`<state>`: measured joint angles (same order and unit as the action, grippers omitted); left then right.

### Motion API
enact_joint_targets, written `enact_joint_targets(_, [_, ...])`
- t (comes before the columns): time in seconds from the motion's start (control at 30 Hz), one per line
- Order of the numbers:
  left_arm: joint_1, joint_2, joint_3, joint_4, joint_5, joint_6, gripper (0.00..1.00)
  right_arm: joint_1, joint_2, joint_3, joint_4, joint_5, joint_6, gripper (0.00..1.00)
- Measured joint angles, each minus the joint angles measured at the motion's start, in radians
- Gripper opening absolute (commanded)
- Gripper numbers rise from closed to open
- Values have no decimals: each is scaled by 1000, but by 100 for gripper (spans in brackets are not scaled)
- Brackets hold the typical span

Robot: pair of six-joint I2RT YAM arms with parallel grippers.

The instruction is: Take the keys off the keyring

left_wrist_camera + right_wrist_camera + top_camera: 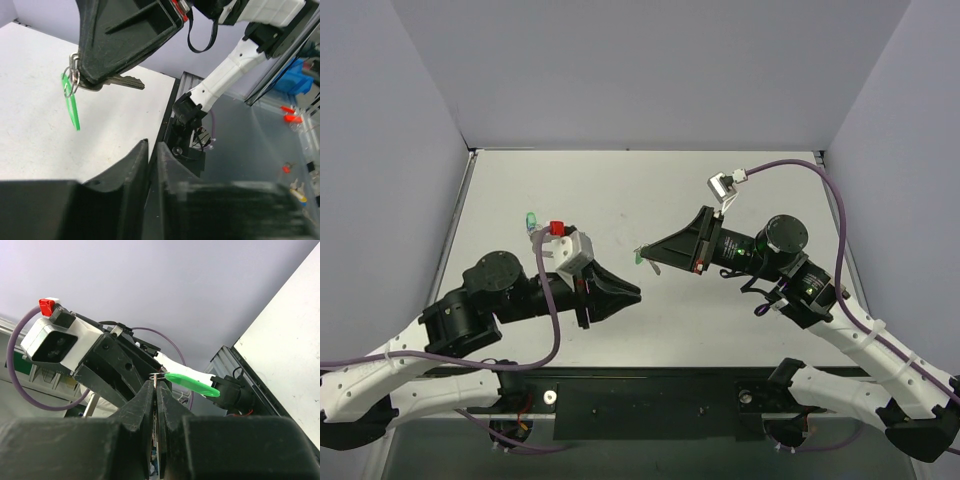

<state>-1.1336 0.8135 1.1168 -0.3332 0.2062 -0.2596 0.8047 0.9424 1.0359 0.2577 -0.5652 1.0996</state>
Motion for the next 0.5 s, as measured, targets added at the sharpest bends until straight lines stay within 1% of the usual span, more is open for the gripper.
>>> enact_joint_targets(0.03, [0, -6, 0, 0, -4, 5, 43, 0, 0, 0, 0, 0, 0, 0])
enact_joint_targets(0.07, [0, -16, 0, 2, -12, 2, 50, 0, 0, 0, 0, 0, 0, 0])
enact_joint_targets(0.2, [0, -58, 0, 5, -37, -8, 58, 0, 0, 0, 0, -15, -7, 0])
enact_joint_targets(0.27, [0, -74, 0, 7, -51, -10, 61, 0, -2, 0, -9, -27, -35, 0])
enact_joint_targets(0.43, [0, -96, -4, 10, -97, -19, 62, 0, -34, -1, -113, -32, -144, 0])
enact_joint_targets(0.5, [0, -96, -6, 11, -109, -21, 63, 0, -51, -4, -121, -44, -167, 0])
